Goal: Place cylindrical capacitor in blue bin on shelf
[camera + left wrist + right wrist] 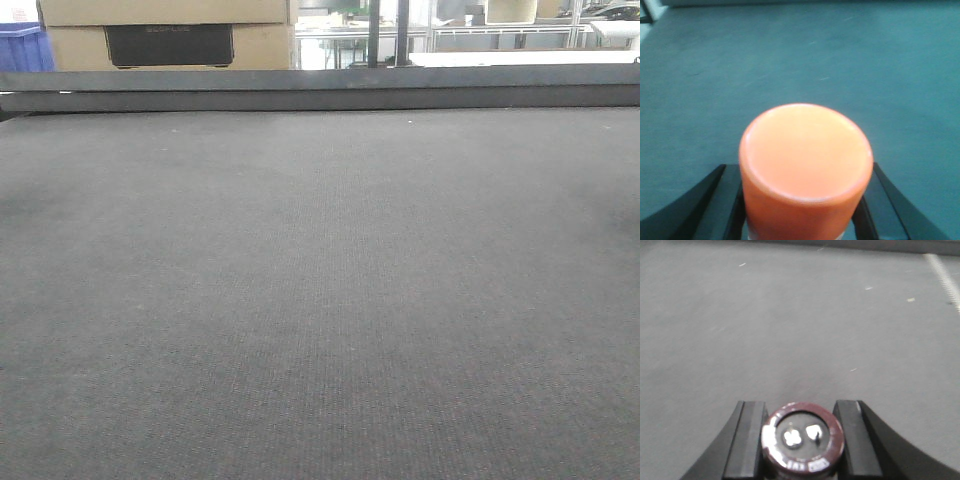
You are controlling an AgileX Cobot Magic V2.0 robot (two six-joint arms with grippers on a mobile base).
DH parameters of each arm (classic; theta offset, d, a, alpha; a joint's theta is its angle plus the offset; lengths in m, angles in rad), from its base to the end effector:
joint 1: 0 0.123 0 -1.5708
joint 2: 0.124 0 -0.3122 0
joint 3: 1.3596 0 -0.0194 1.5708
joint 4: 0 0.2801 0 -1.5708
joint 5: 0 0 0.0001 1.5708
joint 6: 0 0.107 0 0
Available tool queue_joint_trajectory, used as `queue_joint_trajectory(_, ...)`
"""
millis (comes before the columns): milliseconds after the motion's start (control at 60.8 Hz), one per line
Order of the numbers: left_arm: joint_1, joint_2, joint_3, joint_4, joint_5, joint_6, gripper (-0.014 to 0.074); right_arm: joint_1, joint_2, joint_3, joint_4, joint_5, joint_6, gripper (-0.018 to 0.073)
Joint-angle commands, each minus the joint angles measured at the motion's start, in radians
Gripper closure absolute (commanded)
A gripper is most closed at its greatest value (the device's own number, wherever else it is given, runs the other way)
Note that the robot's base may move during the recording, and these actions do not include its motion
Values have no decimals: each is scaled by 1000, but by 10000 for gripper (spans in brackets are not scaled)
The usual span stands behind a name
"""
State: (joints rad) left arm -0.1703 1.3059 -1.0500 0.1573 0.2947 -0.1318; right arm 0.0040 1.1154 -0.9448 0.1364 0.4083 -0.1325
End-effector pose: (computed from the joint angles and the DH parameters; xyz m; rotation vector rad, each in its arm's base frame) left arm 0.3273 -0.0513 0.3567 0.1632 2.0240 -0.0493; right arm 0.2734 0.0069 0.3640 -0.0449 2.0583 0.0536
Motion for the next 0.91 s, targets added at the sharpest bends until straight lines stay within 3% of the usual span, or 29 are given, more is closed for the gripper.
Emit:
queue_joint_trajectory(0, -37, -75, -8, -57, 62, 2, 707, 14, -11, -12, 27, 28, 0, 584)
queue_joint_trajectory(148, -74, -193, -8, -67, 226, 2, 707, 20, -46, -12, 35, 103, 0, 585)
queue_joint_trajectory(510, -76, -439, -9, -65, 523, 4, 707, 40, -279, -32, 35, 259, -39, 585)
queue_joint_trajectory(708, -76, -508, -13, -65, 612, 4, 707, 82, -374, -109, 35, 379, -41, 585)
queue_joint_trajectory(889, -76, -533, -13, -65, 616, 4, 707, 83, -422, -133, 35, 406, -41, 585)
